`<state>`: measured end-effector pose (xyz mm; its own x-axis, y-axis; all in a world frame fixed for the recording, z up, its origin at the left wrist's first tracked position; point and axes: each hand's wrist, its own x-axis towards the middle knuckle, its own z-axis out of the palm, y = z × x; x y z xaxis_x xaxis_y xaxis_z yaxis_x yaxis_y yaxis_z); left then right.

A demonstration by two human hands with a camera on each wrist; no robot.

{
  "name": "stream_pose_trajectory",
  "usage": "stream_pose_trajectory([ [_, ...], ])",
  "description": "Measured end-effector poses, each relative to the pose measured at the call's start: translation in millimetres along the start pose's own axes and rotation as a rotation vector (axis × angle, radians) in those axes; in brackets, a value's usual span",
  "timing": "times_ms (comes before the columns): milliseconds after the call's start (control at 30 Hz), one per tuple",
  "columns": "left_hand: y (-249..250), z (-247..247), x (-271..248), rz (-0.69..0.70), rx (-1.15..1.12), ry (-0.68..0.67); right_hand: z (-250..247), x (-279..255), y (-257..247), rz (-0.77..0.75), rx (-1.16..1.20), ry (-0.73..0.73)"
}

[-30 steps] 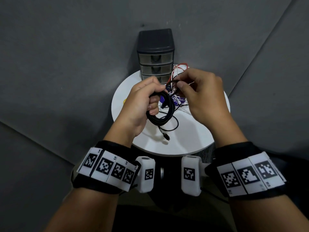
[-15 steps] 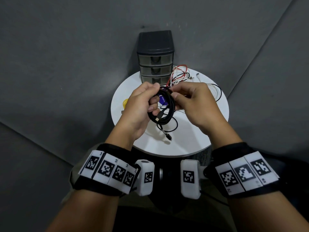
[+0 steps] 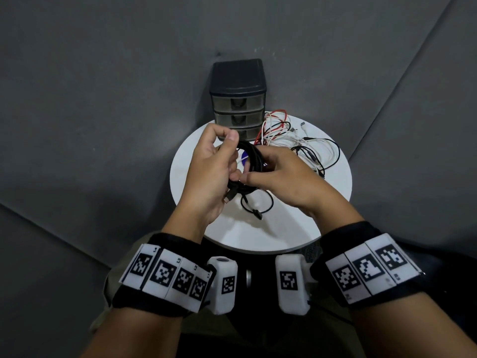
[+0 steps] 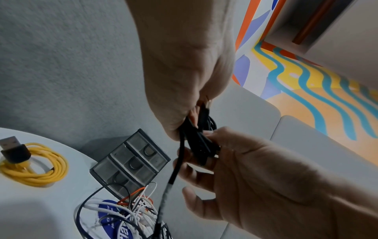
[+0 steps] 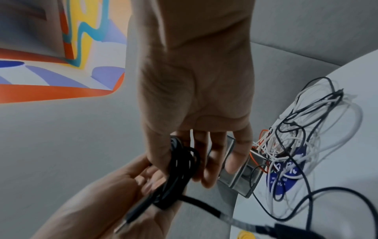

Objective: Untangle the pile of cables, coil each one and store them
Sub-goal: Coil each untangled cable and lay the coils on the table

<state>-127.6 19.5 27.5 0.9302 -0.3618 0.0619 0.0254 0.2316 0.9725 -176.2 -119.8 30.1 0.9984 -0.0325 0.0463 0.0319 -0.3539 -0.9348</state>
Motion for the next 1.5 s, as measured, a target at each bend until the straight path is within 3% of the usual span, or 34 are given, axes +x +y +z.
stream_pose_trajectory([
  [267, -6, 4, 4, 0.078, 0.051, -0.012, -11, -2, 0, 0.157, 0.071, -0.172],
  [667, -7, -2, 10, 0.094, 0.032, 0.049, -15, -2, 14, 0.179, 0.116, -0.409],
  [800, -4, -7, 12, 0.054, -0.046, 0.066, -8, -2, 23, 0.183, -0.024, -0.474],
  [1000, 4, -19, 17, 0.04, -0.093, 0.074, -19, -9, 27, 0.154, -0.061, -0.263],
  [1233, -6, -15, 19, 0.115, 0.23, 0.084, -35, -5, -11, 0.133, -0.386, -0.162],
  [1367, -1, -9, 18, 0.194, 0.342, 0.065, -31, 2, -34, 0.003, -0.506, 0.006],
  [1500, 1, -3, 16, 0.205, 0.396, 0.034, -23, 8, -38, -0.136, -0.64, 0.071],
])
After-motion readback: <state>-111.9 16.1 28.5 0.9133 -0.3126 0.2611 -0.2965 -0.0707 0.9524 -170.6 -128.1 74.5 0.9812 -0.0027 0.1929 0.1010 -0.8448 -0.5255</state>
